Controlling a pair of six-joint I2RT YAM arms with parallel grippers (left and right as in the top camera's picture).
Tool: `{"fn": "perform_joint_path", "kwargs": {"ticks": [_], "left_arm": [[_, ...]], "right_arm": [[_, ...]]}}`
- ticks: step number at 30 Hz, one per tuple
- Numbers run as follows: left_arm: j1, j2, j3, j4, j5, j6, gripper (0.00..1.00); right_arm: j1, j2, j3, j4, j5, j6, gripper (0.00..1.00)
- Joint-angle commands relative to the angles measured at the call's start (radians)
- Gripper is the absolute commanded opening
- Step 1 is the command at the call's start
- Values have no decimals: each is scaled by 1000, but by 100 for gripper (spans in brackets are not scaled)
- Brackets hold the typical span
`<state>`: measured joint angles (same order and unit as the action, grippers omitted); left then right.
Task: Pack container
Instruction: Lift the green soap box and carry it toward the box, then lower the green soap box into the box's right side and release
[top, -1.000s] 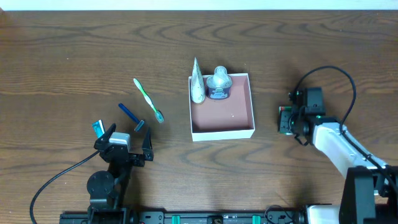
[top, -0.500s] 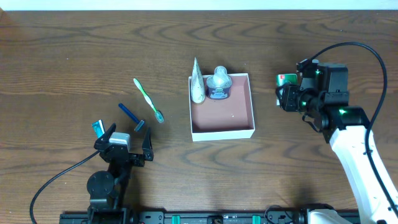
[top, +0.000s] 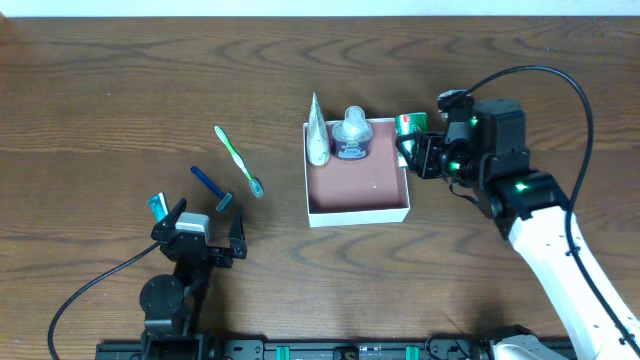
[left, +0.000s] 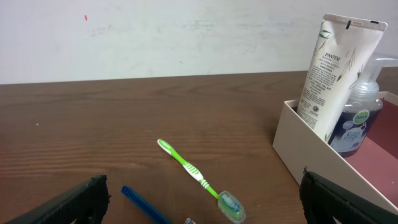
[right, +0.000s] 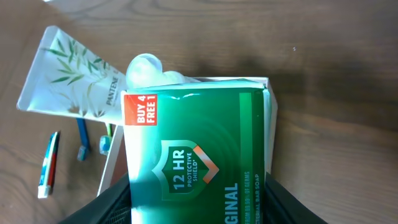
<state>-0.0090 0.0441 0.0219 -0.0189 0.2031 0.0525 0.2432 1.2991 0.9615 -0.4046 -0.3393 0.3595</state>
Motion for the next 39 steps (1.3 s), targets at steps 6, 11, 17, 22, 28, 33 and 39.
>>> {"fn": "perform_joint_path", "kwargs": {"ticks": [6, 11, 17, 22, 28, 33, 39], "left_arm": [[4, 0, -18, -33, 10, 5, 98], [4, 0, -18, -33, 10, 5, 98], [4, 0, -18, -33, 10, 5, 98], [4, 0, -18, -33, 10, 5, 98], [4, 0, -18, -33, 10, 5, 98], [4, 0, -18, -33, 10, 5, 98], [4, 0, -18, -33, 10, 5, 98]], "right_arm": [[63, 128, 23, 66, 86, 112, 31], [87, 206, 23, 126, 93, 111, 32], [95, 264, 23, 155, 105, 111, 37], [95, 290, 23, 179, 130, 111, 50], [95, 298, 23, 212, 130, 111, 57], [95, 298, 23, 242, 130, 111, 69], [95, 298, 23, 266, 128, 103, 77]]}}
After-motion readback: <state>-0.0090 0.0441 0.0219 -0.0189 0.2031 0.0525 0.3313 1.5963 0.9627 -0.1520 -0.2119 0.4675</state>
